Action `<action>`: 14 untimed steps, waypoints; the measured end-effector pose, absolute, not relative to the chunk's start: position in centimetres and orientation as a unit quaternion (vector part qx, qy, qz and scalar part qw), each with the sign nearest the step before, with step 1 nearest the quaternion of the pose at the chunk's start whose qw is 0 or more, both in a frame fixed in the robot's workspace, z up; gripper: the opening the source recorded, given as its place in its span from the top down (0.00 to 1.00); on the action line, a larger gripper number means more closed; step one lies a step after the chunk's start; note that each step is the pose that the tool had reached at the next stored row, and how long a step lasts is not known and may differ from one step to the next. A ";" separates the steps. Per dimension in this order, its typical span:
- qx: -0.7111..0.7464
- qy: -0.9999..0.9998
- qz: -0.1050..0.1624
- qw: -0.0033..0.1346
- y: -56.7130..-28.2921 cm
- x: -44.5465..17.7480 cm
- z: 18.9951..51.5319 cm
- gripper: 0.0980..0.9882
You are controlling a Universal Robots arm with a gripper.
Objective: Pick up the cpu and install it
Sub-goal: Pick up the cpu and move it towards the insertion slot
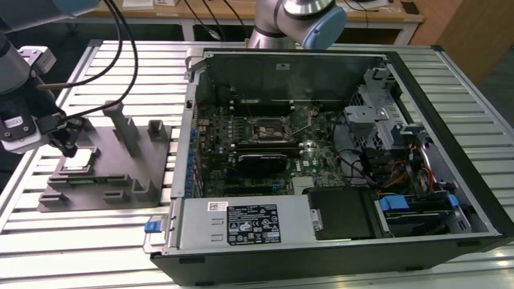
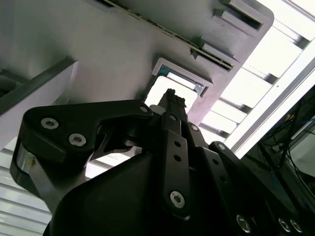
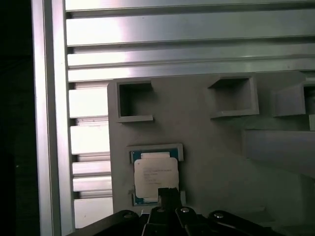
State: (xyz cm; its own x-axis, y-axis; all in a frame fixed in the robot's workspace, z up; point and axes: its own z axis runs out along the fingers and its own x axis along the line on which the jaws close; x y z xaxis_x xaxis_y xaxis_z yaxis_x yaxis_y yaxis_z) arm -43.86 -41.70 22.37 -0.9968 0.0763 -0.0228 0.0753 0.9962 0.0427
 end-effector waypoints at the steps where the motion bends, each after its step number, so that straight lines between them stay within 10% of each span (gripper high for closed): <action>1: 0.038 0.999 0.021 0.012 -41.7 -43.9 22.2 0.99; 14: 0.038 0.999 0.021 0.012 -41.2 -44.6 20.2 0.99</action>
State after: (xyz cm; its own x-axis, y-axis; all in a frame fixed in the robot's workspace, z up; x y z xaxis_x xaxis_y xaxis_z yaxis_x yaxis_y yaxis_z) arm -44.59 -41.24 20.21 -0.9968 0.0761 -0.0224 0.0751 0.9963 0.0425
